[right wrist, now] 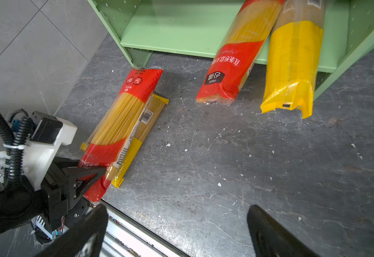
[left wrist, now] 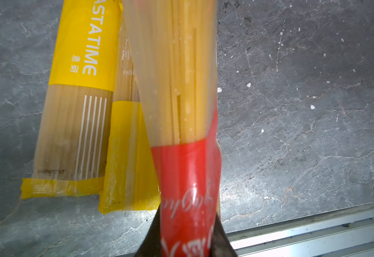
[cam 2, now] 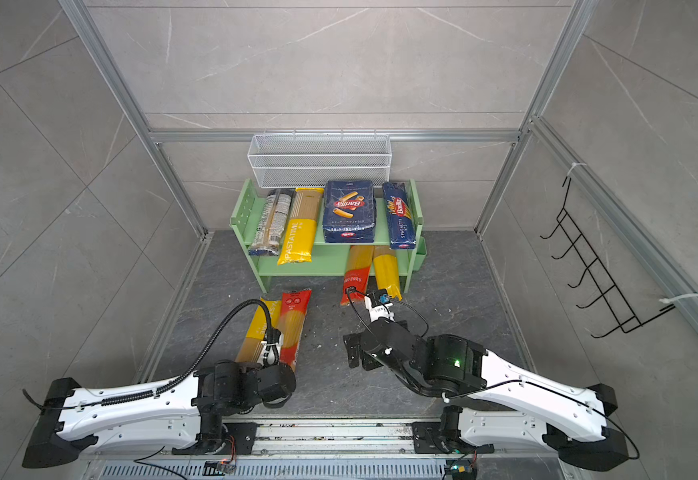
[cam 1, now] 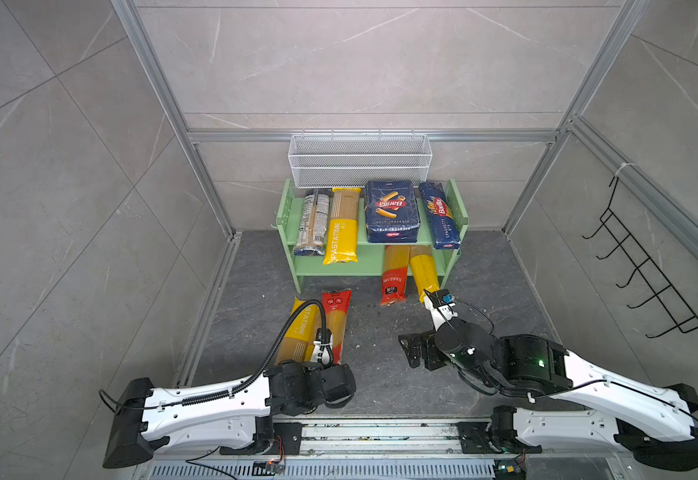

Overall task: Arrange pasta packages on shelves
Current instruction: Pick up the pasta bag from the center of the table, then place the pasta bag on the shelf.

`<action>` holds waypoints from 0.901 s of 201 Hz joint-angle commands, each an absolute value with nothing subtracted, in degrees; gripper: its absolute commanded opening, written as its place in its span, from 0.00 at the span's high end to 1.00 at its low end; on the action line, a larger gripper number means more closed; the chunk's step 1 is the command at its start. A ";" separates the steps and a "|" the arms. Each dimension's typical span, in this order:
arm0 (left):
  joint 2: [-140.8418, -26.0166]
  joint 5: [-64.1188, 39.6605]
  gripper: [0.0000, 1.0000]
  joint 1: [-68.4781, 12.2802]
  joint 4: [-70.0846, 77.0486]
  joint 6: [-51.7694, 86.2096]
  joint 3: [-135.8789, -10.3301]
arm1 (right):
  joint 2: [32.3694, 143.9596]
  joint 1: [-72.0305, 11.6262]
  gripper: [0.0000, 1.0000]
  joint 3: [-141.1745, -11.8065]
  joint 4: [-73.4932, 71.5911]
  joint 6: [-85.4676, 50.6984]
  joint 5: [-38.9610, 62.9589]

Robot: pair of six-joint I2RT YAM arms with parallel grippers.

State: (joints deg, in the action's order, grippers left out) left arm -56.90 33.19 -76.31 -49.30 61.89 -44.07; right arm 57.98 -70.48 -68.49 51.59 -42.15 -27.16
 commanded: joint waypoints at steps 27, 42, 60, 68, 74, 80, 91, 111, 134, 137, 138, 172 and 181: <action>-60.36 35.97 1.00 -66.73 -36.73 47.81 -51.80 | 56.75 -70.31 0.00 -68.99 52.85 -41.22 -28.24; -61.69 33.04 1.00 -62.99 -33.47 44.97 -52.26 | 55.91 -70.24 0.00 -68.99 53.58 -41.48 -28.88; -64.06 29.11 1.00 -58.72 -30.18 41.85 -53.40 | 54.92 -70.31 0.00 -69.01 54.41 -41.58 -29.48; -65.38 27.88 1.00 -57.28 -29.07 40.70 -54.30 | 54.61 -70.31 0.00 -69.06 54.80 -41.58 -29.77; -66.49 27.49 1.00 -56.58 -28.26 39.96 -55.00 | 54.45 -70.25 0.00 -69.08 55.06 -41.68 -29.92; -67.68 27.31 1.00 -55.92 -27.69 39.04 -55.91 | 54.33 -70.29 0.01 -69.13 55.39 -41.66 -30.12; -69.97 27.29 1.00 -54.97 -27.33 37.62 -58.08 | 54.01 -70.27 0.01 -69.22 55.85 -41.75 -30.54; -74.00 27.31 1.00 -54.03 -26.04 35.24 -62.23 | 53.79 -70.25 0.01 -69.42 56.68 -41.75 -31.23; -77.96 23.94 1.00 -52.48 -23.80 33.53 -65.89 | 53.67 -70.31 0.00 -70.36 58.49 -41.74 -32.44; -78.53 23.61 1.00 -52.24 -23.62 33.33 -66.32 | 53.62 -70.31 0.00 -70.46 58.78 -41.75 -32.58; -78.73 23.54 1.00 -52.14 -23.54 33.27 -66.51 | 53.57 -70.31 0.00 -70.56 58.88 -41.70 -32.64; -85.16 21.82 1.00 -49.09 -21.60 30.49 -71.63 | 52.56 -70.26 0.00 -71.69 60.84 -41.36 -34.48; -86.77 21.73 1.00 -48.28 -21.50 29.79 -73.22 | 52.48 -70.31 0.00 -71.81 61.74 -41.40 -35.58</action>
State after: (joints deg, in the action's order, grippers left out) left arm -84.88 19.35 -50.72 -30.50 34.02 -67.13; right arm 53.74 -70.48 -69.84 57.84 -42.15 -32.03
